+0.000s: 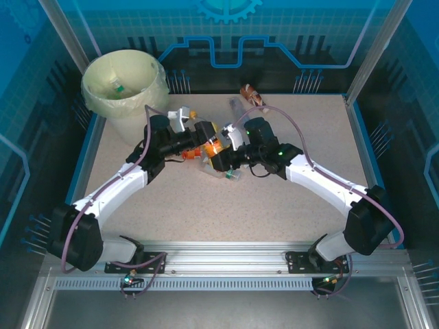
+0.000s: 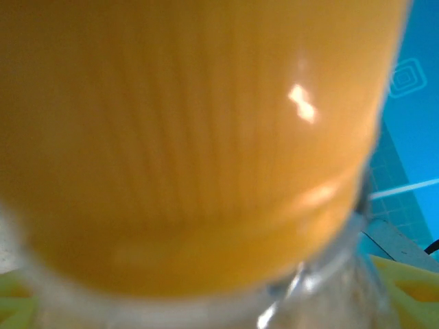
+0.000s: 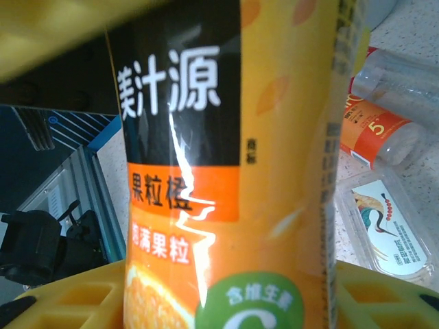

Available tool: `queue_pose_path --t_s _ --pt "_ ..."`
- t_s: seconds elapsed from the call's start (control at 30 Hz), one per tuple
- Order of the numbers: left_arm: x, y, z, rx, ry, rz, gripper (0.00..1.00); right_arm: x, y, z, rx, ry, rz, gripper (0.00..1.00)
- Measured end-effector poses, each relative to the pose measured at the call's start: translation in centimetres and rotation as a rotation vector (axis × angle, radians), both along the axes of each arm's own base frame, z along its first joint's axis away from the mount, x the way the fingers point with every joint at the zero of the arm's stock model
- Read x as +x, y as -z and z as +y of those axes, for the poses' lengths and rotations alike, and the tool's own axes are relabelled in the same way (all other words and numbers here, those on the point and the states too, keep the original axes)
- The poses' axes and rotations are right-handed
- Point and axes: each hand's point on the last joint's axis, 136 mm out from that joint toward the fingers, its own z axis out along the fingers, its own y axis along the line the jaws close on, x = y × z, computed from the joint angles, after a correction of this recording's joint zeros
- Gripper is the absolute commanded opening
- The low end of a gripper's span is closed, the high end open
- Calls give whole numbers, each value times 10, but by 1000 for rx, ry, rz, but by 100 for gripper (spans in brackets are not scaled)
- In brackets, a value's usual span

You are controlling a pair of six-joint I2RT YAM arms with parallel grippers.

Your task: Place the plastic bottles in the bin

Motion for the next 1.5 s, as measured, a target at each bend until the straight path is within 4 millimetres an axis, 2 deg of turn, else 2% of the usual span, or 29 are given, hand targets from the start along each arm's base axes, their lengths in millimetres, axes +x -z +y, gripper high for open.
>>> queue_pose_path --t_s 0.1,0.37,0.5,0.8,0.97,1.13,1.3,1.4,1.5 --pt "1 -1 0 -1 -3 0 60 0 -1 1 4 -2 -3 55" --pt "1 0 0 2 -3 0 55 1 -2 0 6 10 -3 88" --pt "2 4 3 15 -21 15 54 -2 -8 -7 7 31 -25 100" --pt "8 22 16 91 -100 48 54 3 -34 -40 -4 185 -157 100" --pt "8 23 23 126 -136 47 54 10 -33 -65 -33 314 -221 100" --pt "11 16 34 172 -180 33 53 17 -31 -88 -57 431 -250 100" --pt "22 -4 62 241 -275 -2 52 19 -35 -109 -53 526 -275 100" --pt "34 -28 96 293 -379 -38 51 21 -32 -121 -46 576 -277 100" --pt "47 -65 140 331 -511 -101 52 23 -25 -132 -51 615 -267 100"
